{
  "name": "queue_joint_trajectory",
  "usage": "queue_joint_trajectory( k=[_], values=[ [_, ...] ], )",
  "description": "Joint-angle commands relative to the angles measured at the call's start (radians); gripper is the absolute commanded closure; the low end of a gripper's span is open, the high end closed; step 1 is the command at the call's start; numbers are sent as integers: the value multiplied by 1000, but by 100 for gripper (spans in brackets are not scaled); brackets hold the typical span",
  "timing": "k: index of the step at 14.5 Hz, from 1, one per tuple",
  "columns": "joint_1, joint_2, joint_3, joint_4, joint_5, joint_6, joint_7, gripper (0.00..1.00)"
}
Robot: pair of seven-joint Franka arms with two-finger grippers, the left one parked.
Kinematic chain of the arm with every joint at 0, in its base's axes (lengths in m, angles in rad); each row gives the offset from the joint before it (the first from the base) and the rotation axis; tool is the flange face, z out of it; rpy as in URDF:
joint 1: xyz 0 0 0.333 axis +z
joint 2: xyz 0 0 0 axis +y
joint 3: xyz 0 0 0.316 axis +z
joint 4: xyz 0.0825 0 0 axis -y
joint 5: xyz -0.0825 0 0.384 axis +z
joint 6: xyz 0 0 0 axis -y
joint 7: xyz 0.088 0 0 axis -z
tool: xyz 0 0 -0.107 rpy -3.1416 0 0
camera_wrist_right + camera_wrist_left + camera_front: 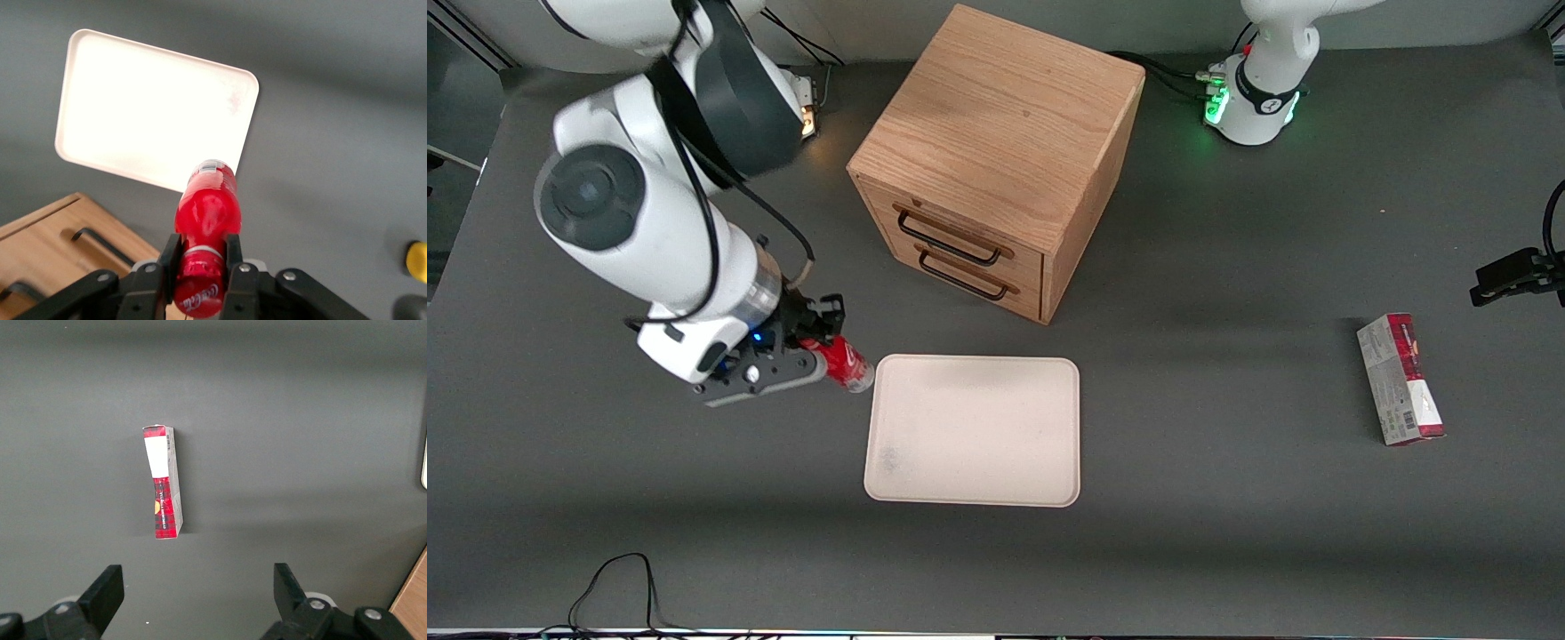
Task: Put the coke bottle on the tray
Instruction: 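Carry the upright red bottle over the cream tray's edge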
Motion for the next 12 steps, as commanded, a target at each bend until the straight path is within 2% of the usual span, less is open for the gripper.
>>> queue_joint_trajectory(
  k=[1, 7, 12],
  values=[
    [-7, 113, -1, 51, 12, 69, 11, 100],
    [-12, 255, -4, 51, 12, 195, 11, 100],
    [-7, 315, -3, 48, -31, 252, 12, 100]
  ],
)
